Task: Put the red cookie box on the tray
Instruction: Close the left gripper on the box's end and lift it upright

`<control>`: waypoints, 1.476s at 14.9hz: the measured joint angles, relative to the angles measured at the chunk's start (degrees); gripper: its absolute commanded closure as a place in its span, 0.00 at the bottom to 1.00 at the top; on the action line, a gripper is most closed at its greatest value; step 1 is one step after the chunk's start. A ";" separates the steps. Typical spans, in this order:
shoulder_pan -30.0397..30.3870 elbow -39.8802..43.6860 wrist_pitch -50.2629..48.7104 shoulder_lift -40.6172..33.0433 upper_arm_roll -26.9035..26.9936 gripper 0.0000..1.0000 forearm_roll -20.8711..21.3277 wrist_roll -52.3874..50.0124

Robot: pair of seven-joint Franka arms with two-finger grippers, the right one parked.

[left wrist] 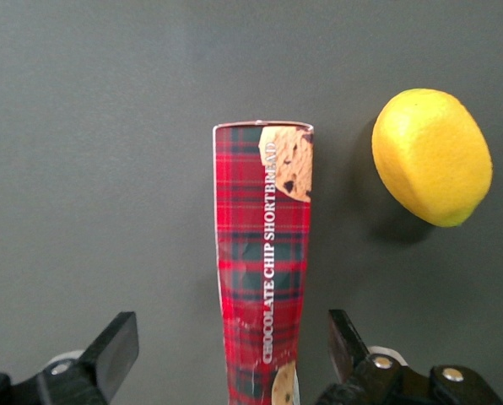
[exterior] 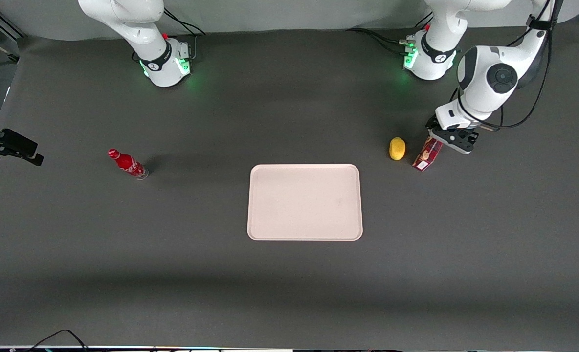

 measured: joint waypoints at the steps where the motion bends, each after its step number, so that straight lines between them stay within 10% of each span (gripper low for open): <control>1: -0.09 -0.11 1.40 1.13 0.00 0.00 0.00 0.00; 8: -0.40 -0.55 4.19 5.40 -0.07 0.02 0.00 0.04; 12: -0.48 -1.06 4.30 5.40 -0.07 1.00 0.00 0.06; 22: -0.58 -0.97 4.30 5.38 -0.14 1.00 0.00 0.10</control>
